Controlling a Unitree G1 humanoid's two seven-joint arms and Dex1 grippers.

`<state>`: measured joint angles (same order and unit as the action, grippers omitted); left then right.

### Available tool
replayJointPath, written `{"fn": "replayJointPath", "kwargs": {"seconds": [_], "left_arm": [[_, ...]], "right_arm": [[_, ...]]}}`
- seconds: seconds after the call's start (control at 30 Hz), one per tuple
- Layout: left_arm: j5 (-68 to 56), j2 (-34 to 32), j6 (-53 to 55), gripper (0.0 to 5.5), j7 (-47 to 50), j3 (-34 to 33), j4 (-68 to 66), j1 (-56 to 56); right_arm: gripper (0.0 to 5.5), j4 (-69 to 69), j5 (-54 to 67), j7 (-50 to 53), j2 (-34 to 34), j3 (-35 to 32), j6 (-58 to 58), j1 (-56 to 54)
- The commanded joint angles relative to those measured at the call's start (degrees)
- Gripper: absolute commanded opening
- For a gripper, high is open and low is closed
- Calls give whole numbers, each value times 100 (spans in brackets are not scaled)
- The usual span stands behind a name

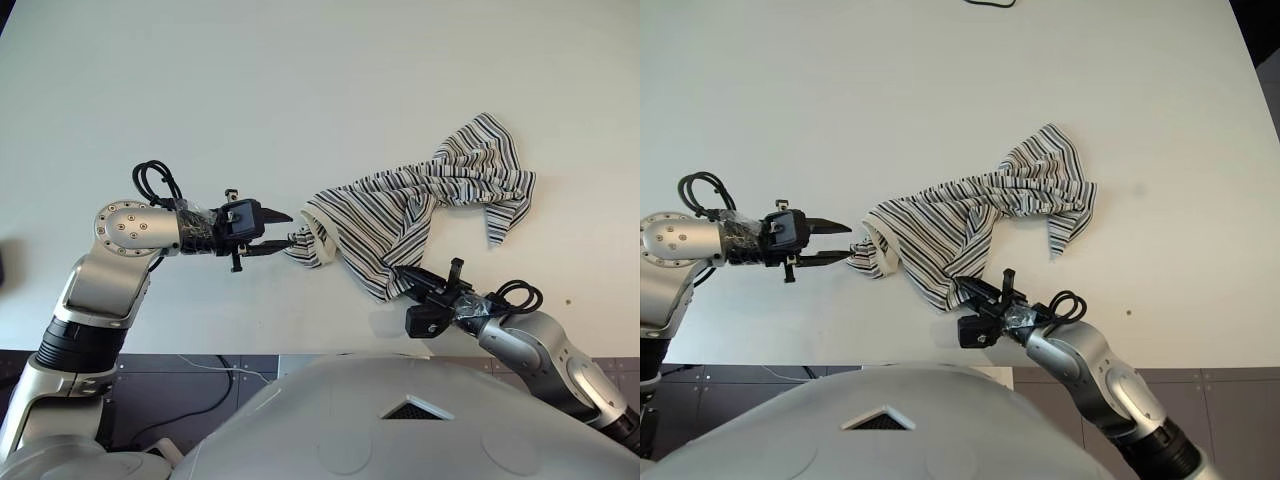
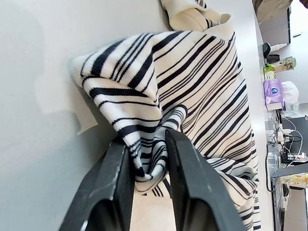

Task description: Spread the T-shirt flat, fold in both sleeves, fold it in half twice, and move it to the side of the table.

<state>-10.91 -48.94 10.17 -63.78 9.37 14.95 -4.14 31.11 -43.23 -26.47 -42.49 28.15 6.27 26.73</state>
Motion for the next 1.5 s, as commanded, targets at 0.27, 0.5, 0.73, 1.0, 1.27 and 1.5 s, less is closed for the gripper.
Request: {"fn": "replayJointPath", "kwargs": {"seconds": [0.27,0.5,0.73,1.0,1.27,1.5], "left_arm": [[84,-1,-93,184,-33,71,-60,134],[113,26,-102,184,-25,176,-63,201],[116,12,-105,184,-13,192,-52,189],[133,40,-129,184,10,198,-130,242],[34,1076,-116,184,1562,-570,-1015,550],[569,1245,-531,184,1946,-169,-456,-395]], "right_arm": [[106,-169,-391,124,232,50,478,-109],[106,-676,-606,126,355,176,648,-293],[24,-739,-488,-22,340,243,756,-251],[12,-663,-103,-283,348,69,598,-273],[12,1328,4125,-1801,333,-1676,-1404,-593],[12,-638,5430,-2788,-853,-4247,-1211,-1283]]}}
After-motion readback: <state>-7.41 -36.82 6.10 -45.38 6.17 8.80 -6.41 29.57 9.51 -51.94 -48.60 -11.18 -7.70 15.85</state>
